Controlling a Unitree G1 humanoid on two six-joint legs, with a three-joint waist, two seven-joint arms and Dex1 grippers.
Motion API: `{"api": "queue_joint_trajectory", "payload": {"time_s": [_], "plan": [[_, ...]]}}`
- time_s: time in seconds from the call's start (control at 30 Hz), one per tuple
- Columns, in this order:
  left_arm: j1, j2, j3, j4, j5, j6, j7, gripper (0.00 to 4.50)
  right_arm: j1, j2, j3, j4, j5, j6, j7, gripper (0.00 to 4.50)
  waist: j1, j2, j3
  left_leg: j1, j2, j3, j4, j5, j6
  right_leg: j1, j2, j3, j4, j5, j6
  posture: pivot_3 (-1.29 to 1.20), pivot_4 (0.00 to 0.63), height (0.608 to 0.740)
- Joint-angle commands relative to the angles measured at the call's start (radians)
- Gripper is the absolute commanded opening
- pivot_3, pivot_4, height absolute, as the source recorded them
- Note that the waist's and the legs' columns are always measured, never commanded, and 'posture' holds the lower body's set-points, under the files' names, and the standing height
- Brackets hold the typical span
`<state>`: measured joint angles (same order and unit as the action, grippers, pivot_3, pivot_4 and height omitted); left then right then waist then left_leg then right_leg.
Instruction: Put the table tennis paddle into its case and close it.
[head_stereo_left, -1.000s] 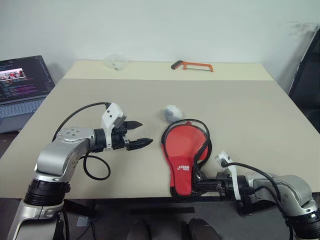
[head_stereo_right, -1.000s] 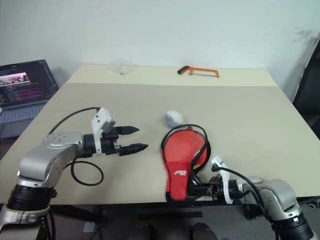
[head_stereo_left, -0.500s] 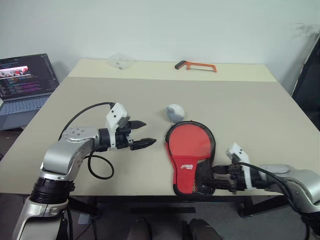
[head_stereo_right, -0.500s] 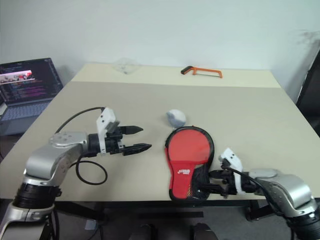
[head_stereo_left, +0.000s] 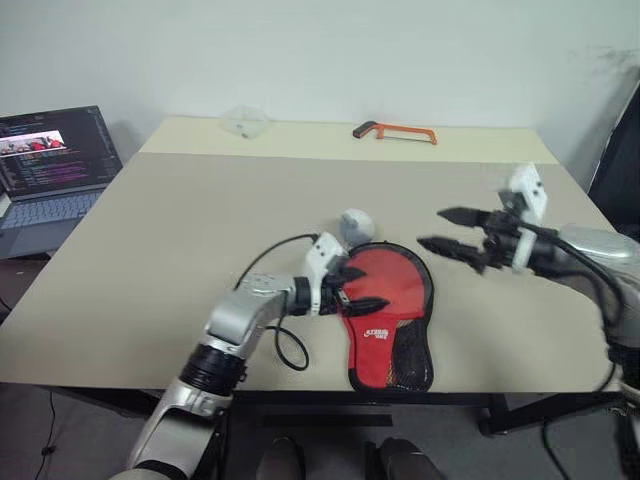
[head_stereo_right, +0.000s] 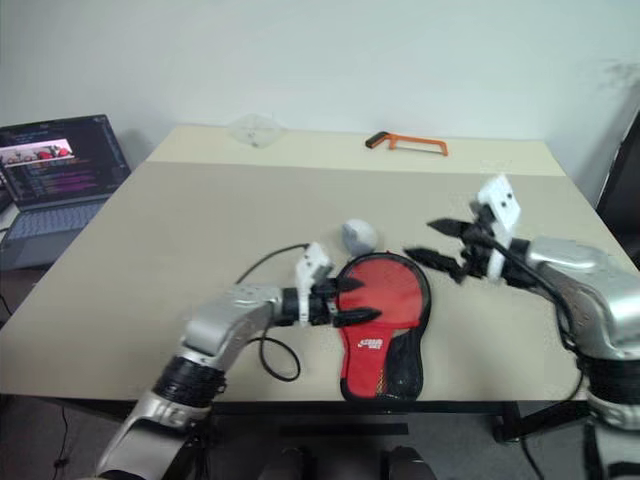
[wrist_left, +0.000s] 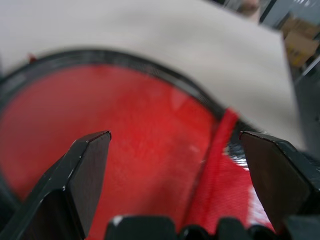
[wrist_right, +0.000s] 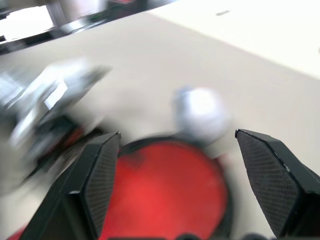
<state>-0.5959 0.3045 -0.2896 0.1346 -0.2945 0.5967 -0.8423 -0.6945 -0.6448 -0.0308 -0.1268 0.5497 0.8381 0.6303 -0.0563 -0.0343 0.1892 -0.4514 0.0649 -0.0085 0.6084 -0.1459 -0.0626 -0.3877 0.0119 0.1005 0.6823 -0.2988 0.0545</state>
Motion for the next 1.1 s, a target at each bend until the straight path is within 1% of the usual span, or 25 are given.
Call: {"api": "queue_joint_trajectory", "payload": {"time_s": [0.03,0.1,0.2,0.3,0.37,0.43,0.5,0.63,0.7,0.77,0.87,0.97,1.1], "plan": [[-0.017,-0.03,0.006,0.016,0.037,-0.033,0.048,4.5,-0.088,0.088,0.042,0.135,-0.107,-0.082,-0.089,4.0,0.002,0.0,0.0,0.0,0.0,0.0,0.0,0.0,0.0,-0.001,0.0,0.0,0.0,0.0,0.0,0.0,0.15,0.74],[0.003,-0.036,-0.01,0.0,0.051,-0.031,0.052,4.5,-0.138,0.153,0.071,0.241,-0.166,-0.125,-0.127,4.0,0.002,0.0,0.0,-0.001,0.0,0.0,-0.001,0.0,0.0,0.0,0.0,0.0,0.0,0.0,-0.001,0.0,0.15,0.74],[0.032,-0.041,-0.012,-0.039,0.048,-0.014,0.056,4.5,-0.184,0.221,0.09,0.364,-0.227,-0.177,-0.158,4.0,0.003,0.001,0.0,-0.001,0.0,0.0,-0.002,0.0,0.0,0.0,0.0,-0.001,0.0,0.0,-0.001,0.0,0.15,0.74],[0.056,-0.051,0.013,-0.081,0.039,-0.008,0.081,4.5,-0.209,0.265,0.092,0.433,-0.255,-0.204,-0.153,4.0,0.005,0.001,0.0,-0.001,0.0,0.0,-0.002,0.0,0.0,0.0,0.0,-0.001,0.0,0.0,-0.001,0.0,0.15,0.74],[0.054,-0.062,0.061,-0.117,-0.002,0.011,0.092,4.5,-0.205,0.269,0.075,0.417,-0.247,-0.201,-0.13,4.0,0.008,0.001,0.0,-0.001,0.0,0.0,-0.002,0.0,0.0,0.0,-0.001,-0.001,0.001,0.0,-0.001,0.0,0.15,0.74],[0.045,-0.052,0.123,-0.163,-0.063,0.036,0.077,4.5,-0.18,0.249,0.042,0.359,-0.207,-0.175,-0.082,4.0,0.008,0.001,0.0,-0.001,0.0,0.0,-0.002,0.0,0.0,0.0,-0.001,-0.002,0.001,0.0,-0.001,0.0,0.15,0.74],[0.021,0.018,0.187,-0.197,-0.11,0.066,0.032,4.5,-0.104,0.19,0.005,0.257,-0.147,-0.127,0.0,4.0,0.01,0.001,0.0,-0.001,0.0,0.0,-0.002,0.0,0.0,0.0,-0.001,-0.002,0.001,0.0,-0.001,0.0,0.15,0.74],[-0.019,0.099,0.232,-0.172,-0.126,0.071,0.004,4.5,-0.006,0.14,-0.009,0.147,-0.102,-0.085,0.055,4.0,0.012,0.002,0.0,-0.001,0.0,-0.001,-0.002,0.0,0.0,0.0,0.0,-0.003,0.001,0.0,-0.001,0.0,0.15,0.74],[-0.085,0.121,0.243,-0.077,-0.099,0.023,-0.015,4.5,0.085,0.13,0.031,0.053,-0.088,-0.08,0.092,4.0,0.013,0.002,0.0,-0.001,0.0,-0.001,-0.002,0.0,0.0,0.0,0.0,-0.003,0.001,0.0,-0.001,0.0,0.15,0.74],[-0.132,0.118,0.239,-0.001,-0.078,-0.017,-0.022,4.5,0.13,0.138,0.06,0.011,-0.097,-0.089,0.097,4.0,0.013,0.002,0.0,-0.001,0.0,-0.002,-0.001,0.0,0.0,0.0,0.0,-0.003,0.001,0.0,-0.001,0.0,0.15,0.74],[-0.245,0.059,0.201,0.19,-0.02,-0.121,-0.022,4.5,0.18,0.204,0.112,0.007,-0.136,-0.121,0.043,4.0,0.014,0.002,0.0,-0.001,0.0,-0.001,0.0,0.0,0.0,0.001,0.0,-0.003,0.001,0.0,0.0,0.0,0.15,0.74],[-0.333,0.006,0.177,0.351,0.037,-0.222,-0.023,4.5,0.215,0.241,0.155,0.01,-0.186,-0.158,0.011,4.0,0.017,0.002,0.0,-0.001,0.0,-0.001,0.001,0.0,0.0,0.001,0.0,-0.003,0.0,0.0,0.001,0.0,0.15,0.74],[-0.444,-0.07,0.164,0.591,0.112,-0.352,0.03,4.5,0.244,0.283,0.188,0.031,-0.247,-0.203,-0.043,4.0,0.023,0.002,0.0,-0.002,0.0,-0.001,0.0,0.0,0.0,0.0,0.0,-0.002,0.0,0.001,0.001,0.0,0.15,0.74]]}}
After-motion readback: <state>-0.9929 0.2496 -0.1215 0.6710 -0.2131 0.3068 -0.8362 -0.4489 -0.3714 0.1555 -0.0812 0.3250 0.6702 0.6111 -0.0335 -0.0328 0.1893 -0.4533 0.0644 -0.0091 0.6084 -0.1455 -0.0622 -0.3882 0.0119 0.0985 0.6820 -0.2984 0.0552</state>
